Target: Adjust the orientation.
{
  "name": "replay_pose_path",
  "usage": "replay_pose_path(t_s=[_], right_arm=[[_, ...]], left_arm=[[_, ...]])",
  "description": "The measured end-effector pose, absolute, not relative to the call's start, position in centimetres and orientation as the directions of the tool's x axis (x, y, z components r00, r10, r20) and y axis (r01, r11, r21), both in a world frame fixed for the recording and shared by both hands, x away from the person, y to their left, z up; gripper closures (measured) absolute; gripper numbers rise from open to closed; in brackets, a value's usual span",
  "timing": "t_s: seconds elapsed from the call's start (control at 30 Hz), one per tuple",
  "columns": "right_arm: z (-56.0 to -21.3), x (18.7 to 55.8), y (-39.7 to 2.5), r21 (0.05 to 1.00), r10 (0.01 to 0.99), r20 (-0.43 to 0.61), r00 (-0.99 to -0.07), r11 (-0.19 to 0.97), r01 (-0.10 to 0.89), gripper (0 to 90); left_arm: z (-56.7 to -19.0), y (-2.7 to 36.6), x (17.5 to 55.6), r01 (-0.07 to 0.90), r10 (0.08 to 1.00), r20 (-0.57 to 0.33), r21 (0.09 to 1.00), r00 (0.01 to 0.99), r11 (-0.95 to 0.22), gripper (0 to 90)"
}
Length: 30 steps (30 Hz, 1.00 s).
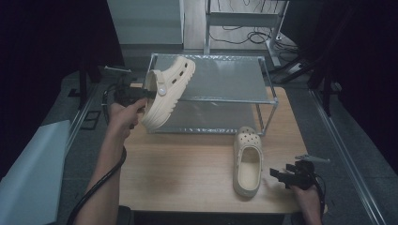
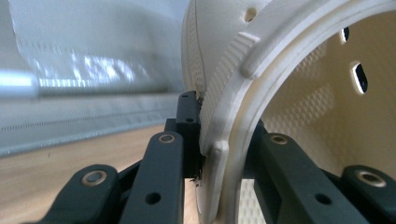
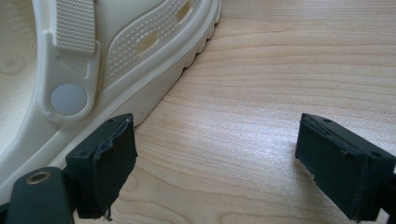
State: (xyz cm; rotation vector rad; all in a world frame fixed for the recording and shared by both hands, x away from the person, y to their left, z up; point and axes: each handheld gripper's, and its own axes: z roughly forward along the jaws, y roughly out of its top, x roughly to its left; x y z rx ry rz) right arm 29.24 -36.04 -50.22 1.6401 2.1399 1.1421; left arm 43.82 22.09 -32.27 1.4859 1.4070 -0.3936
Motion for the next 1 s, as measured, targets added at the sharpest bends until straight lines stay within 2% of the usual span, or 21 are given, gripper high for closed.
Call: replay_pose_path(t_s=[0.57, 1.0], right_arm=[[-50.1, 29.2, -36.1, 0.683, 0.892, 0.281, -0.354, 0.074, 0.727, 12.0], [-50.1, 29.2, -36.1, 0.680, 0.892, 0.283, -0.354, 0.073, 0.730, 12.1]], left_arm=[[-31.8, 20.4, 47.9, 0.854, 0.570, -0.804, 0.409, 0.171, 0.320, 76.7], [-30.9, 17.6, 51.1, 0.805, 0.668, -0.738, 0.451, 0.094, 0.385, 76.7]])
